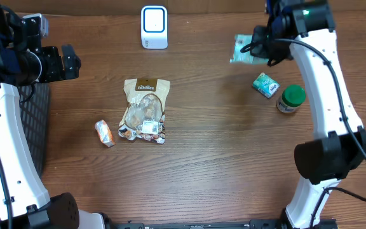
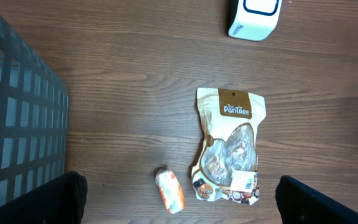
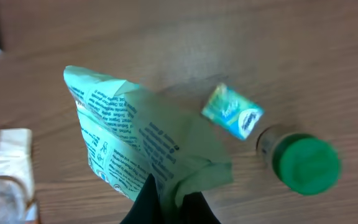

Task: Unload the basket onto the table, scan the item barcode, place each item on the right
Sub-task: 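Carry the packet right and set it down beside the tissue pack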

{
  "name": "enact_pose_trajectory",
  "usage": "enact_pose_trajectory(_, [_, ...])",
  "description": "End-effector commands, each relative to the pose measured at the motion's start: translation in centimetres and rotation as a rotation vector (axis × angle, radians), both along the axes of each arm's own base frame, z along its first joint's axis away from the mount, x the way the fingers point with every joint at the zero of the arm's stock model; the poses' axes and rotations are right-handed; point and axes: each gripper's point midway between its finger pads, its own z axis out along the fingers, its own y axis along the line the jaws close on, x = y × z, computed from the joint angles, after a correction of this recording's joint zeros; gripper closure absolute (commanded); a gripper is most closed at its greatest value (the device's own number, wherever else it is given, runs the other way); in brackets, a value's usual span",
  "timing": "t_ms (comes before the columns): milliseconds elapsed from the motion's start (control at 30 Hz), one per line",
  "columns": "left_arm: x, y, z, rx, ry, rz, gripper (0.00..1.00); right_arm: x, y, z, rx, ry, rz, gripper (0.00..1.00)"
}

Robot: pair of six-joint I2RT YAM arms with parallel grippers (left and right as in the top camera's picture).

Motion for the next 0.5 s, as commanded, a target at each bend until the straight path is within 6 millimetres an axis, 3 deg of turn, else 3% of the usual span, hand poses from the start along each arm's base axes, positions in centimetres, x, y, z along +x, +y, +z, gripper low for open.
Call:
enact_pose_trajectory(0, [0.2, -0.2, 0.3, 0.009, -0.013, -0.023, 0.0, -0.7, -0.5, -4.4, 0.022, 0.086, -0.034, 0.96])
enact_pose_trajectory(133, [0.2, -0.2, 0.3, 0.009, -0.013, -0.023, 0.01, -1.3, -1.5, -8.9, 0.012, 0.138, -0.055, 0.96])
enact_pose_trajectory(233, [0.2, -0.2, 0.3, 0.009, -0.013, -0.023, 0.0, -1.8, -2.6, -11.0, -0.001, 0.161, -0.078, 0.96])
enact_pose_trajectory(467, [0.2, -0.2, 0.3, 0.009, -0.013, -0.023, 0.01, -2.0, -5.9, -11.6, -0.061, 0.168, -0.133, 0.96])
